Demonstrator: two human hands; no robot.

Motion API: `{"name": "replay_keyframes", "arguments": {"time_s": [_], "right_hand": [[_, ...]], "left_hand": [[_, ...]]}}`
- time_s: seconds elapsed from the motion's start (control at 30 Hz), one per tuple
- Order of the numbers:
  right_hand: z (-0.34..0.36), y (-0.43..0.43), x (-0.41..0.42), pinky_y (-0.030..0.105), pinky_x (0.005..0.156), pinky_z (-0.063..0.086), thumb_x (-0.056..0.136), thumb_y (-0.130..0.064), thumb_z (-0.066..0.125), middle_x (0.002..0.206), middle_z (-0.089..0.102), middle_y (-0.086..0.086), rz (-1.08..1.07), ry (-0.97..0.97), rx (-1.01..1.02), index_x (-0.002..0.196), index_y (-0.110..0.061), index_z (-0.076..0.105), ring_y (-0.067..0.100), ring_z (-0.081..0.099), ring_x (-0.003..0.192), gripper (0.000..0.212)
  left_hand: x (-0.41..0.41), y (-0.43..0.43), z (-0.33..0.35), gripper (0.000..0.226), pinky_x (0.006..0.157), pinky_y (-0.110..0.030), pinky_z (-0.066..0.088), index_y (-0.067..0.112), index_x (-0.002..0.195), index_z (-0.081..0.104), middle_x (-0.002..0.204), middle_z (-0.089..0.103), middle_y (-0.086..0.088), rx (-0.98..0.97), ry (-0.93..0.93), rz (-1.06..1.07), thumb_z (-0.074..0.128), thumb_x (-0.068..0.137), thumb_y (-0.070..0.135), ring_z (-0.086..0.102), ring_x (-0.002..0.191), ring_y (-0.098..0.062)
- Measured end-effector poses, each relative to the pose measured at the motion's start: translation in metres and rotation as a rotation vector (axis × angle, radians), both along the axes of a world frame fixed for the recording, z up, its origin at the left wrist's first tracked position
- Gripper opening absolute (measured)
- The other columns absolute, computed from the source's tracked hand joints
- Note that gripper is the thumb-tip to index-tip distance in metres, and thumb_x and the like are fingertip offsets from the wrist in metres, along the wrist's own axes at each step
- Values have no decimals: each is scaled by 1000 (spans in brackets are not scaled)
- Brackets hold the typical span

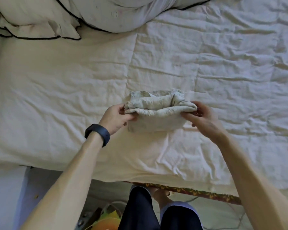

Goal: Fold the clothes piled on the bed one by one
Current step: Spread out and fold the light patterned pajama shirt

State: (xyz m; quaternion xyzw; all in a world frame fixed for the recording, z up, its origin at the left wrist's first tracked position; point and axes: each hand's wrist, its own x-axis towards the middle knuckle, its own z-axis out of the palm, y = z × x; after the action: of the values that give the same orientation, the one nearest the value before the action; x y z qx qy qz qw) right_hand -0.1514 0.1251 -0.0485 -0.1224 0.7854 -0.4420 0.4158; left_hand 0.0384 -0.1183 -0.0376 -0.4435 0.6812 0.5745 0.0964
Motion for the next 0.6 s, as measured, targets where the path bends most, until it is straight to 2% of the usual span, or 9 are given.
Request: {"name": "replay_keyframes", "arguments": {"time_s": [0.07, 0.1, 0.17, 0.2, 0.27, 0.33, 0.4, 0.5, 0.6], "right_hand": [[-16, -16, -9, 8, 61, 40, 92, -44, 70, 82, 60, -20, 14, 186, 93, 95, -39, 64, -2, 57, 72, 8], [-25, -23, -12, 7, 65, 40, 95, -48, 66, 92, 58, -17, 20, 200, 119, 98, -37, 63, 0, 57, 81, 12], [-42, -38, -15, 19, 75, 44, 98, -51, 60, 105, 57, -7, -14, 121, 120, 105, -31, 60, 9, 58, 94, 20], [-48, -45, -14, 22, 73, 46, 99, -51, 58, 102, 58, -6, -50, 90, 113, 103, -30, 58, 10, 57, 92, 21], [-62, -55, -12, 16, 64, 44, 102, -54, 51, 91, 56, -8, -130, 125, 138, 97, -26, 55, 4, 55, 81, 29], [-73, -63, -10, 13, 55, 38, 103, -58, 44, 81, 54, -9, -208, 213, 211, 86, -26, 50, -1, 52, 69, 37], [-83, -69, -9, 20, 55, 34, 103, -61, 39, 77, 54, -8, -268, 261, 291, 79, -27, 46, 1, 50, 66, 42], [-98, -74, -7, 26, 56, 32, 103, -64, 37, 72, 52, -6, -326, 276, 360, 73, -26, 45, 7, 48, 65, 48], [-112, -76, -8, 31, 61, 37, 101, -67, 35, 74, 57, -6, -325, 258, 417, 75, -25, 52, 13, 54, 70, 53]], "left_hand": [[-20, -12, -17, 23, 71, -32, 47, 23, 99, 70, 90, 70, 4, -292, -114, -91, 66, 92, 44, 63, 82, -13], [-28, -15, -27, 29, 75, -32, 48, 21, 102, 69, 98, 68, -2, -288, -113, -85, 62, 94, 47, 63, 90, -19], [-41, -17, -45, 35, 74, -31, 49, 14, 108, 65, 102, 67, -9, -129, -72, 30, 55, 98, 47, 63, 98, -28], [-45, -15, -53, 40, 72, -31, 48, 12, 111, 63, 101, 68, -8, -91, -81, 84, 50, 100, 49, 63, 99, -30], [-49, -8, -68, 56, 73, -33, 47, 8, 120, 57, 106, 67, -9, -149, -134, 135, 37, 102, 56, 62, 102, -33], [-52, -4, -81, 53, 61, -29, 41, 13, 107, 56, 92, 64, 0, -248, -172, 160, 30, 103, 59, 62, 87, -25], [-59, -5, -89, 49, 52, -29, 33, 18, 86, 49, 74, 57, 2, -305, -215, 176, 27, 104, 57, 55, 67, -19], [-64, -9, -102, 53, 52, -33, 31, 18, 72, 44, 69, 54, -2, -334, -270, 140, 25, 105, 55, 50, 61, -19], [-61, -11, -117, 53, 48, -29, 27, 20, 68, 44, 64, 52, 0, -375, -322, 108, 26, 106, 53, 47, 57, -14]]}}
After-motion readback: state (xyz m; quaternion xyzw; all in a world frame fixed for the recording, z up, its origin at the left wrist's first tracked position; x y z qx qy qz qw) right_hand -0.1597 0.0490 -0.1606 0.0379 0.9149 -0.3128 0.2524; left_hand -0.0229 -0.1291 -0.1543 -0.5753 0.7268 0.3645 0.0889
